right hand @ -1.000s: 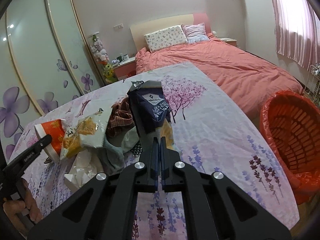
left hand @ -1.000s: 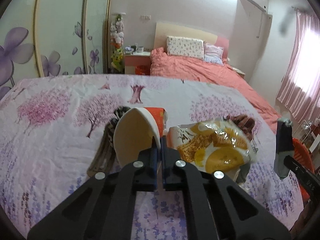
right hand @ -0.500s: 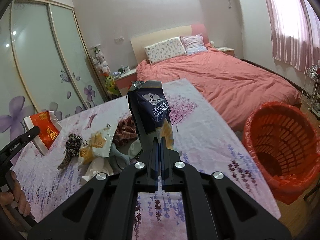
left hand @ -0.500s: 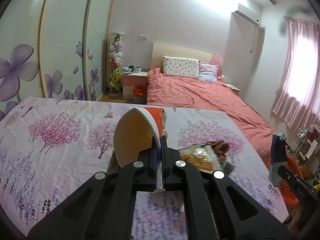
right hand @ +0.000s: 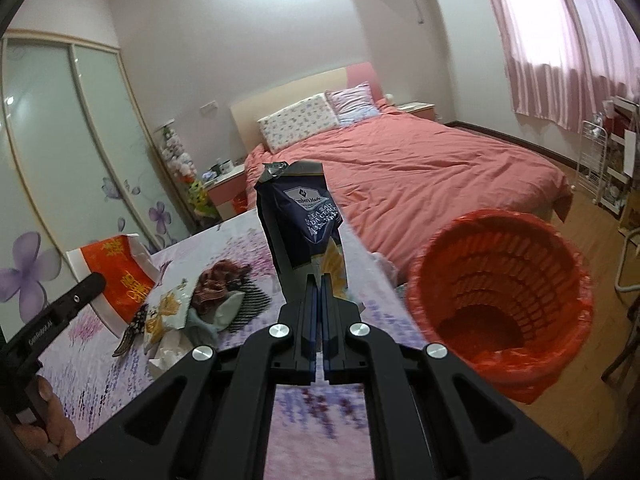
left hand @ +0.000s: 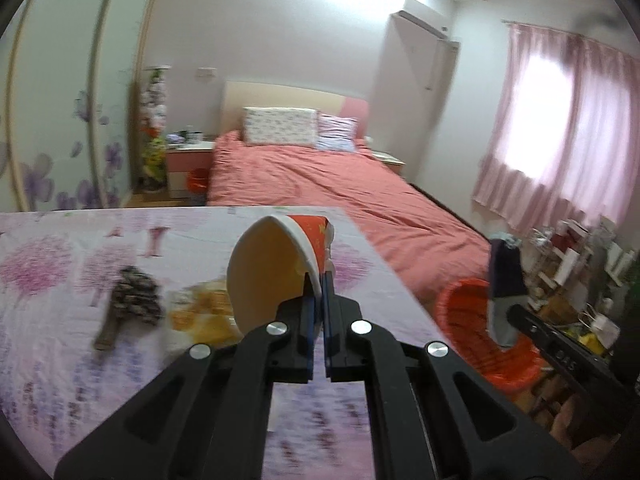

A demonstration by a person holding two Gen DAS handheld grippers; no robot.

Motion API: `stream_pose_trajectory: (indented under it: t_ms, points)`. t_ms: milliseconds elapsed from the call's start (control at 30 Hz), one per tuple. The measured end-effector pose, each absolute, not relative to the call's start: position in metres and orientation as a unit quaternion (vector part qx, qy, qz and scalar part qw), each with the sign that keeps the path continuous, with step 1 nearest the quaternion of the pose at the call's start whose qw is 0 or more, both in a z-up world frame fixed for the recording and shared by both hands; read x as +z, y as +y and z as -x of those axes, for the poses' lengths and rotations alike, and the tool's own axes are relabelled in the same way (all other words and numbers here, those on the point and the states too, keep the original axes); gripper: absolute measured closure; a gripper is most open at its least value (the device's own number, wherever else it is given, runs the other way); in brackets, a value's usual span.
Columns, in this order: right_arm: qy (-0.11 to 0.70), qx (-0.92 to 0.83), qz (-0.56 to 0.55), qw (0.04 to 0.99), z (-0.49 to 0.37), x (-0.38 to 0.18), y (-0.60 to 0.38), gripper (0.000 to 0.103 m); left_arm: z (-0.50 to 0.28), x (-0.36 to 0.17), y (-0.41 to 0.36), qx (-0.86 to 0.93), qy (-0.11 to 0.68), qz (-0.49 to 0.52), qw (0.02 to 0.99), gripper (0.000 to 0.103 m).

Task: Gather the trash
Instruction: 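Carry both items over the orange basket and open both tools to drop them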

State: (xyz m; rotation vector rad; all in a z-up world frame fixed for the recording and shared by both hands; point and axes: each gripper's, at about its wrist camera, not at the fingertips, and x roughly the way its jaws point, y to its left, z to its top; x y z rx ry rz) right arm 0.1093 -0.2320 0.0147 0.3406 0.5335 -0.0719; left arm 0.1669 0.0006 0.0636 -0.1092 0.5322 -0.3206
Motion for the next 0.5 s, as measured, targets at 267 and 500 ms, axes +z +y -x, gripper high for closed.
stream_pose_trajectory:
  t_ms: [267,500]
  points:
    - [0.243,-0.078,-0.181,0.950,-0.094,0.009,-0.282,0.101,-0.161,0.057,-0.086,-0.240,0.262,0.033,0.934,0.099]
    - [0.241,-0.112,-0.195,0.944,-0.097,-0.006,-0.327,0.101,-0.170,0.039,-0.157,-0.302,0.277,0.018,0.912,0.098]
